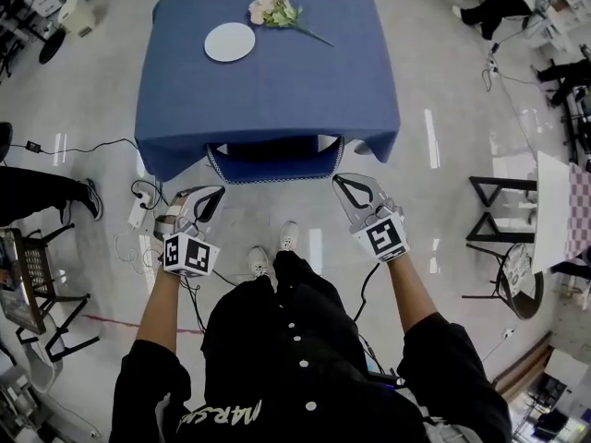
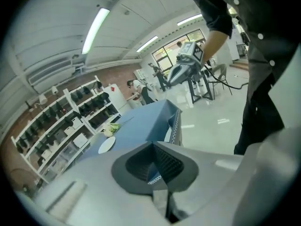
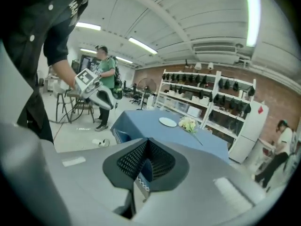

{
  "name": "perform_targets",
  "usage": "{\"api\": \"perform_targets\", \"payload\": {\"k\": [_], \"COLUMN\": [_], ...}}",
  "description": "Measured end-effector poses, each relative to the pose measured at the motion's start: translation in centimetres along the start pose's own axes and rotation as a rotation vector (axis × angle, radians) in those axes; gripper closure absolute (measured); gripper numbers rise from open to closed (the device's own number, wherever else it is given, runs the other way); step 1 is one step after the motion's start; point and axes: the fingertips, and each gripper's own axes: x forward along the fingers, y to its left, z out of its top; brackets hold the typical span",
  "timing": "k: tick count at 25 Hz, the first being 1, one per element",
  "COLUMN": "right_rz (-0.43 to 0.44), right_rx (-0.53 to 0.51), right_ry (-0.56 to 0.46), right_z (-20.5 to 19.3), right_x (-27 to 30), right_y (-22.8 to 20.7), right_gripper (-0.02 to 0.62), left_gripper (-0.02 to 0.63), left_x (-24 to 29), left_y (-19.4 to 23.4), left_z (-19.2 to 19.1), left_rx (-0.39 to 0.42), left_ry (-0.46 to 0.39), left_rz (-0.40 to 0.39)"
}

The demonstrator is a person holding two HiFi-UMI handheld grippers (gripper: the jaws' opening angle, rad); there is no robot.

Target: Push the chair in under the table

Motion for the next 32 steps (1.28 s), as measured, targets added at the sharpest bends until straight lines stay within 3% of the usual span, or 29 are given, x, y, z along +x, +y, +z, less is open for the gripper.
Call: {"api": "perform_targets", "payload": {"k": [6,10,17,24,32], "right_rz": [-0.16,-0.234,-0.336,-0.412,-0.452], "right_rx": [0.234,0.291,0.371,0.417,0.386], "right_ry": [-0.169,-0.244,-0.333,-0.404,-0.456], "right_z": [4.2,7.0,10.0,12.1,13.6], "right_x": [-3.9,-6.5,-10.5,-13.8,-15.0], "right_y": [-3.7,-4.2,-5.3,-7.0,-7.8], "right_gripper": [0.572,0.574,0.574,0.574,0.574], "left_gripper": [0.604,0.604,0.604,0.604,0.604], "left_x": [-2.6,-5.5,-9.3,-13.3,-16.5], "left_y": [3.9,6.1,8.1,9.7,11.1], "left_z": [4.9,6.6,9.0,9.6,10.3], "left_rx": [-0.319,-0.45,-0.475,-0.565,-0.539], "left_ry": [-0.104,-0.185,-0.231,-0.239,-0.236], "left_rz": [0.177,0.259,0.363,0.462,0.548]}}
